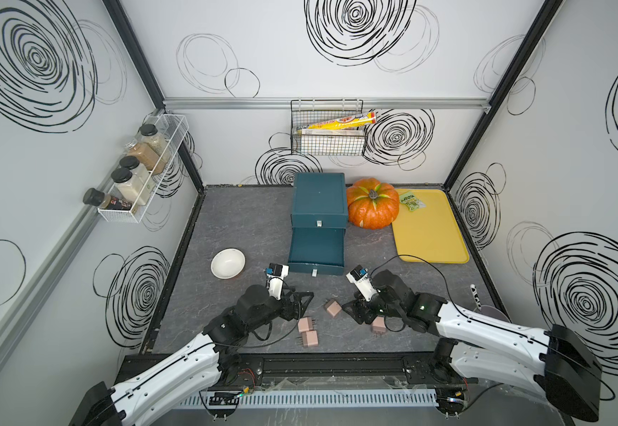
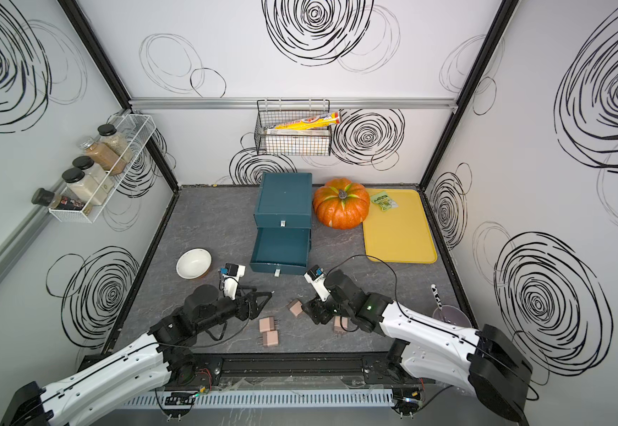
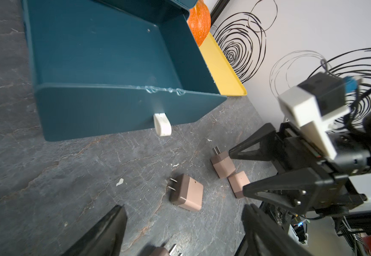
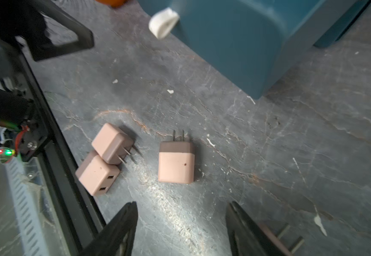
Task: Place the plugs into the drawer by color
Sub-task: Pick up the plug from the center of the board.
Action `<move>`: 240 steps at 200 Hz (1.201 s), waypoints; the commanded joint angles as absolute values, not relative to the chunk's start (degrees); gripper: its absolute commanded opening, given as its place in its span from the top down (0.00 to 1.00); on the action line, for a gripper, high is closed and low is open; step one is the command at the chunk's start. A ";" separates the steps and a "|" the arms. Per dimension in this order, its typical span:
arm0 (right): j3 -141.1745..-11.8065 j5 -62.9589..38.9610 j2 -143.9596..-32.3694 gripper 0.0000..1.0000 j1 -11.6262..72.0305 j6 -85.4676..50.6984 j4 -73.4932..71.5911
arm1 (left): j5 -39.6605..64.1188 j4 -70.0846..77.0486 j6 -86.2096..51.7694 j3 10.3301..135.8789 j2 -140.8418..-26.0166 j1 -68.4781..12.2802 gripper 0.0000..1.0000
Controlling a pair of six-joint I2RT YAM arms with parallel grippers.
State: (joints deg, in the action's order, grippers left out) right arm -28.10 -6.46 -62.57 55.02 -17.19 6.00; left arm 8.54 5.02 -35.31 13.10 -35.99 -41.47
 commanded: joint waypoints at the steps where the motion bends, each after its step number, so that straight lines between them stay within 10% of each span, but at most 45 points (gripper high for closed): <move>1: -30.20 -3.06 -68.70 0.30 57.97 -16.31 2.76 | 10.73 8.15 -33.63 12.35 -35.21 -40.86 0.11; 125: -38.31 -0.04 -88.20 0.31 60.53 -14.27 2.75 | 4.58 0.90 -34.04 12.35 -28.81 -40.77 0.11; 179: -39.95 -3.05 -86.41 0.66 60.88 -16.39 4.46 | 3.87 0.03 -34.99 12.39 -26.48 -40.71 0.11; 240: -57.06 -7.94 -77.92 0.70 59.51 -18.47 15.09 | -2.53 -4.26 -41.06 10.56 -15.88 -38.05 0.18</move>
State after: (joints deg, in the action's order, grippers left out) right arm -47.88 -6.35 -78.02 60.42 -17.82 10.13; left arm -0.23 -3.70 -38.20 12.32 -19.73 -39.68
